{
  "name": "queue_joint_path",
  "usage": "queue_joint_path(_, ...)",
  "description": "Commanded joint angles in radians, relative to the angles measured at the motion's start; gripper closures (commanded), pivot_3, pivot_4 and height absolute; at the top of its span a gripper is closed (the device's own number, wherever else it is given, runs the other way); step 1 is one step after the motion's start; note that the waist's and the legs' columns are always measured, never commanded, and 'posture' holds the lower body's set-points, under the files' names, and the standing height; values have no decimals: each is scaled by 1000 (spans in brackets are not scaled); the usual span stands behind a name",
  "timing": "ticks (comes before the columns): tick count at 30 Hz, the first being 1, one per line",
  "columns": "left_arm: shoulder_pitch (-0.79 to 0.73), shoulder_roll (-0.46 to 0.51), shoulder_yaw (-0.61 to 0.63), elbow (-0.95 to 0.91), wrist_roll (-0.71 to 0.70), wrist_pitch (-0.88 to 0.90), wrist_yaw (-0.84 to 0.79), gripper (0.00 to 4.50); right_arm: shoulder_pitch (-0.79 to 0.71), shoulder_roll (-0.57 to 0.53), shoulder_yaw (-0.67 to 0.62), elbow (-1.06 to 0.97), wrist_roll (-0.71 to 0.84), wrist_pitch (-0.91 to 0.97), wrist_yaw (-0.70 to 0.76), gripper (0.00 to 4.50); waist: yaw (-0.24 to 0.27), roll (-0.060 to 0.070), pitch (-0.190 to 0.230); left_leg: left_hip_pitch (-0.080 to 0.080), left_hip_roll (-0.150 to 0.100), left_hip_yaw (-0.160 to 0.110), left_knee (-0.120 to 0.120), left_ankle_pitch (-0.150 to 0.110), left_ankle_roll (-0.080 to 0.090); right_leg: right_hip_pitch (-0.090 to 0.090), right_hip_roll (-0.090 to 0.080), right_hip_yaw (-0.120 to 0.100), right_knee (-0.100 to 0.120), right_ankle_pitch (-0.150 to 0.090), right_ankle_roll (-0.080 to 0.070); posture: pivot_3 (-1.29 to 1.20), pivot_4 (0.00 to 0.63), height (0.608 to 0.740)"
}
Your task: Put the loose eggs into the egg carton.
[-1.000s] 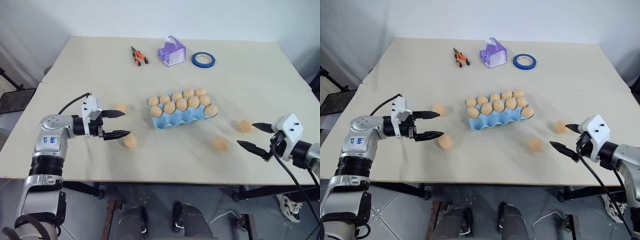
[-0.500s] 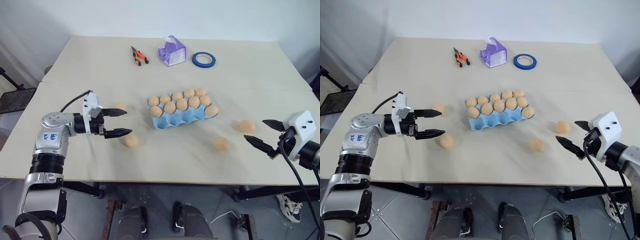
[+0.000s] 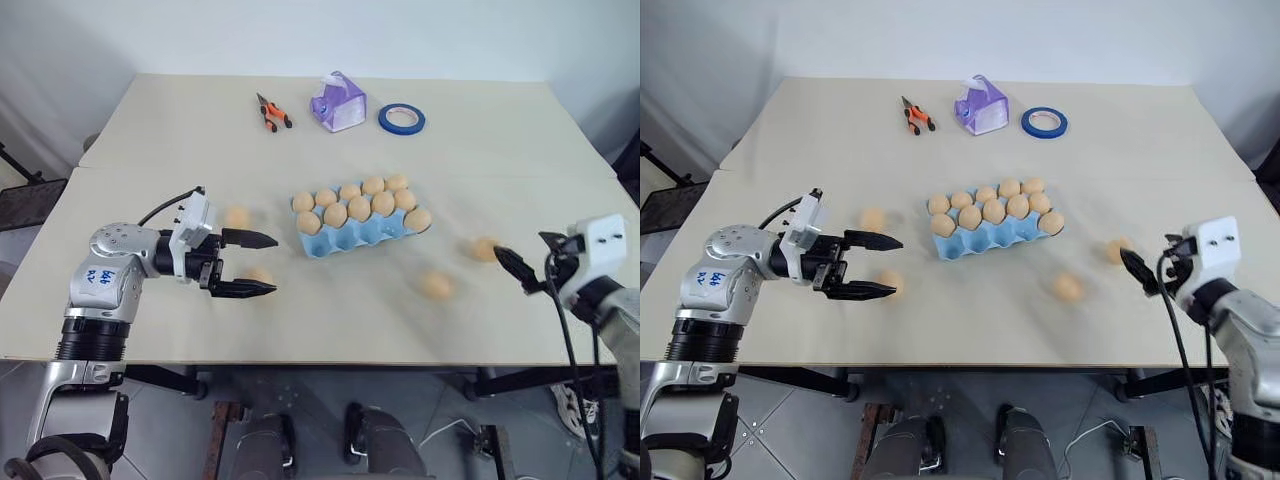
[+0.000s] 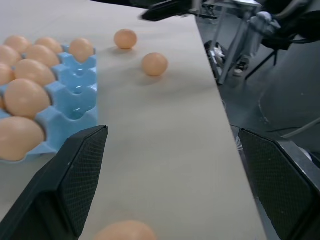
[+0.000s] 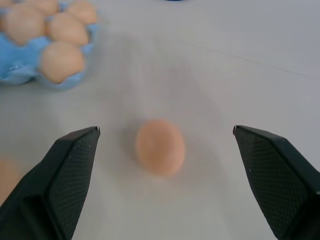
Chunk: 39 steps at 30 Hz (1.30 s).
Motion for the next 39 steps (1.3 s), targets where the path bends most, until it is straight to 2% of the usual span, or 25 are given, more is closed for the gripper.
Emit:
queue_joint_path(1, 18, 16, 18, -59, -34, 5, 0, 43, -78, 25, 50, 109, -41, -23, -32, 0, 1, 0, 0, 0, 0, 0, 0, 0, 0, -1, 0, 0, 1, 0, 0, 0, 150, 740)
queue_joint_path(8, 79, 36, 44, -96, -45, 23, 39, 43, -146, 48, 122, 243, -99, -99, -24, 0, 3, 2, 1, -2, -2, 2, 1, 1, 1, -4, 0, 1, 6, -3, 3, 0, 150, 740)
queue_joint_path(11, 104, 43, 51, -122, -50, 28, 53, 0, -151, 46, 137, 269, -111, -94, -23, 592, 3, 2, 1, -2, -3, 2, 3, 1, 2, -3, -1, 1, 5, -3, 4, 0, 150, 740)
queue_joint_path(17, 123, 46, 64, -145, -61, 37, 84, 0, -135, 30, 117, 247, -112, -90, -24, 2634, 3, 2, 1, -1, -3, 2, 2, -1, 1, -3, -2, 2, 7, -2, 5, 0, 150, 740)
queue_joint_path(18, 125, 46, 65, -147, -62, 37, 87, 0, -132, 25, 108, 228, -108, -84, -28, 2781, 3, 2, 1, -1, -3, 2, 2, -1, 1, -3, -2, 2, 7, -2, 4, 0, 150, 740)
queue_joint_path(23, 126, 47, 69, -147, -68, 39, 99, 0, -164, 42, 92, 91, -68, 7, -58, 2808, -1, 3, 2, -1, -3, 2, 2, -1, 0, -3, -2, 3, 8, -2, 4, 0, 150, 740)
queue_joint_path(28, 127, 45, 85, -142, -69, 39, 132, 0, -252, 138, 162, -10, -43, 93, -114, 2808, -15, 3, 2, 0, -2, 2, 2, -2, -1, -3, -2, 3, 9, -2, 3, 0, 150, 740)
queue_joint_path(32, 127, 48, 92, -134, -65, 31, 150, 0, -330, 219, 222, 35, -60, 79, -129, 2808, -21, 3, 2, 0, -2, 2, 2, -2, 0, -3, -2, 3, 10, -2, 3, 0, 150, 740)
queue_joint_path(39, 133, 50, 108, -139, -65, 24, 177, 0, -440, 298, 312, 199, -105, -12, -94, 2808, -21, 3, 2, -3, -3, 3, 2, 2, 1, -7, -2, 3, 10, -2, 3, 0, 150, 740)
